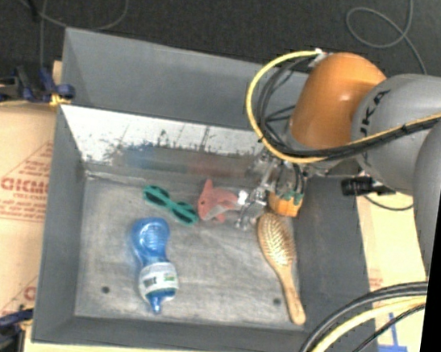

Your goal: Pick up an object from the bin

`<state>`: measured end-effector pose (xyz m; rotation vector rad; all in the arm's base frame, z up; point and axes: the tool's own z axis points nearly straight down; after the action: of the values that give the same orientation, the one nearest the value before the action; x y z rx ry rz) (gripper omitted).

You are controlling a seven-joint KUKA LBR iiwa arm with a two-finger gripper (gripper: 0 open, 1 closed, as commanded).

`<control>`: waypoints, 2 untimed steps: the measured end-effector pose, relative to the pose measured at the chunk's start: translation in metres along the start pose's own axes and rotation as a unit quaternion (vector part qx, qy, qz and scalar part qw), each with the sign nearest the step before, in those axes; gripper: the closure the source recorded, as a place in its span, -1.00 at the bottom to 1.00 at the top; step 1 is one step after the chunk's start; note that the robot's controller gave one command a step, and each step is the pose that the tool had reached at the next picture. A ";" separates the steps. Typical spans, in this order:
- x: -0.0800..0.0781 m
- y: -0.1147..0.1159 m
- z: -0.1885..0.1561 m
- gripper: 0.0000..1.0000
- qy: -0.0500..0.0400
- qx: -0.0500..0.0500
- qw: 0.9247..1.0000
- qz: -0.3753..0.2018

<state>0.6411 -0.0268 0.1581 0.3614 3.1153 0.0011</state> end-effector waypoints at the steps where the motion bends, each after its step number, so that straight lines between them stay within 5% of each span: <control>1: -0.002 0.003 0.056 -1.00 -0.003 0.000 1.000 -0.019; 2: -0.001 -0.004 0.083 1.00 -0.001 -0.001 0.997 0.079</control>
Offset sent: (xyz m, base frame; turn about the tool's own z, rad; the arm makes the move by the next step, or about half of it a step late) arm -0.0030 -0.0036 -0.0881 0.1607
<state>0.6415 -0.0305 0.0747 0.6062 3.0746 0.0048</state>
